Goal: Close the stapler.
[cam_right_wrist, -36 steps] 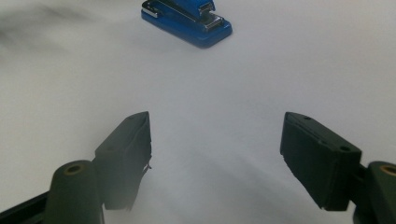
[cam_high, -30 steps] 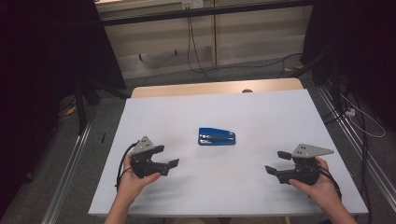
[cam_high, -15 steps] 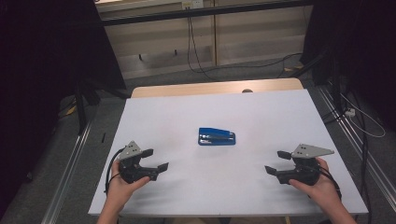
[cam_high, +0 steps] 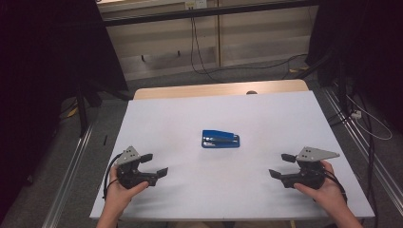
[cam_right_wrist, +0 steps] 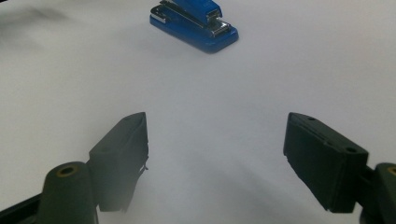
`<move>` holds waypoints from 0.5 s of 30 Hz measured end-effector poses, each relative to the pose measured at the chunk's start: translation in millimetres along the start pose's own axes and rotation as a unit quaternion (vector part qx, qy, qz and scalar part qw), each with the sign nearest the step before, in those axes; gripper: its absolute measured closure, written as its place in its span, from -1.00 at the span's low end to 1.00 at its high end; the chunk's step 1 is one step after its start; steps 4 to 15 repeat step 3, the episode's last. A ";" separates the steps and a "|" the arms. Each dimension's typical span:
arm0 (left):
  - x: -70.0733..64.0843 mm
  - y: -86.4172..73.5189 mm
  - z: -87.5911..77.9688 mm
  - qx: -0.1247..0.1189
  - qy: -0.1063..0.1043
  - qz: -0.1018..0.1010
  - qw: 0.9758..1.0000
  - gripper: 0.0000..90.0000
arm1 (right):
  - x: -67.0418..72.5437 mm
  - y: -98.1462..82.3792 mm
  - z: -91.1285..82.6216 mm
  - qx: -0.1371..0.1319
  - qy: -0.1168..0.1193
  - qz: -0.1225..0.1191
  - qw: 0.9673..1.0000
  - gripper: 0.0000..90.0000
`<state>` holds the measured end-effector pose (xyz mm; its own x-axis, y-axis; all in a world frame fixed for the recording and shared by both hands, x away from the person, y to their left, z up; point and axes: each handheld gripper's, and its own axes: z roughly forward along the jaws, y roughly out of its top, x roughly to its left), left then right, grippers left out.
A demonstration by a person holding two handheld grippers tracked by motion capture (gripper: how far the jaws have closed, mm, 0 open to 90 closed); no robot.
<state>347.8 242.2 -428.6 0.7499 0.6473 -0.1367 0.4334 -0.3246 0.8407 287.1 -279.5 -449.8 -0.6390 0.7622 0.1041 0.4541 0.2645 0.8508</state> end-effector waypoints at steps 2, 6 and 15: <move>0.6 -0.2 -0.1 0.001 0.001 0.002 1.000 -0.72 | 0.0 0.3 0.3 -0.001 -0.001 -0.001 1.000 -0.52; 0.8 -0.3 -0.2 0.002 0.002 0.001 1.000 -0.73 | 0.0 0.4 0.5 -0.001 -0.001 -0.002 1.000 -0.53; 0.8 -0.3 -0.2 0.002 0.002 0.001 1.000 -0.73 | 0.0 0.4 0.5 -0.001 -0.001 -0.002 1.000 -0.53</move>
